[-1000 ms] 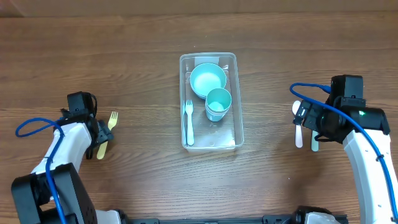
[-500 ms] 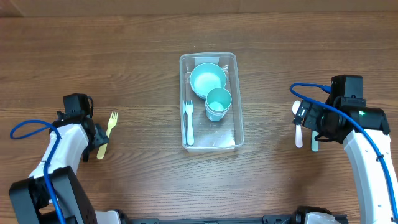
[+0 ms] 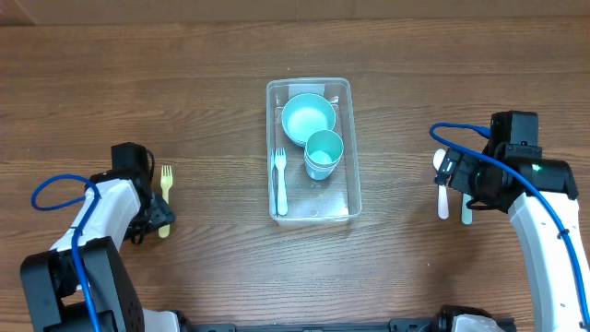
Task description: Pack container
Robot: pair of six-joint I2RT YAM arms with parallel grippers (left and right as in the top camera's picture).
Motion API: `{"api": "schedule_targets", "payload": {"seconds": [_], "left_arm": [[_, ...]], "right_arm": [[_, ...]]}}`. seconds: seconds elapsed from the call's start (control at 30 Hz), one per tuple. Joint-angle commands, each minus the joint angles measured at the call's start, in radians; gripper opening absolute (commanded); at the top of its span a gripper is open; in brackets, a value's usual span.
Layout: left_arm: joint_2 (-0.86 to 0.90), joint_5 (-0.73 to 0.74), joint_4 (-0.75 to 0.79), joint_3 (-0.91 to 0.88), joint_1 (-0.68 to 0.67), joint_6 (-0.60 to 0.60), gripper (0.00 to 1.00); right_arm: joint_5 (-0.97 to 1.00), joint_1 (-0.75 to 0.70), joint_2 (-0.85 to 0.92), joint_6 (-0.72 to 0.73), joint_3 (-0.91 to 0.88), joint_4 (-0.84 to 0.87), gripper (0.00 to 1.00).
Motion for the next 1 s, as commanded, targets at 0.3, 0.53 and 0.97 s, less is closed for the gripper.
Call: {"api": "schedule_targets", "payload": {"seconds": [0.3, 0.53, 0.97], "left_arm": [[-0.311, 0.171, -0.06, 0.004, -0.064, -0.129, 1.0], [-0.2, 0.335, 0.107, 0.002, -0.067, -0.087, 0.97], [0.127, 0.365, 0.297, 0.002, -0.067, 0.029, 0.59]], "right_arm": [[0.002, -0.005, -0.003, 0.0, 0.002, 0.005, 1.0], [0.002, -0.005, -0.003, 0.0, 0.002, 0.005, 1.0], [0.002, -0.005, -0.003, 0.0, 0.002, 0.005, 1.0]]}}
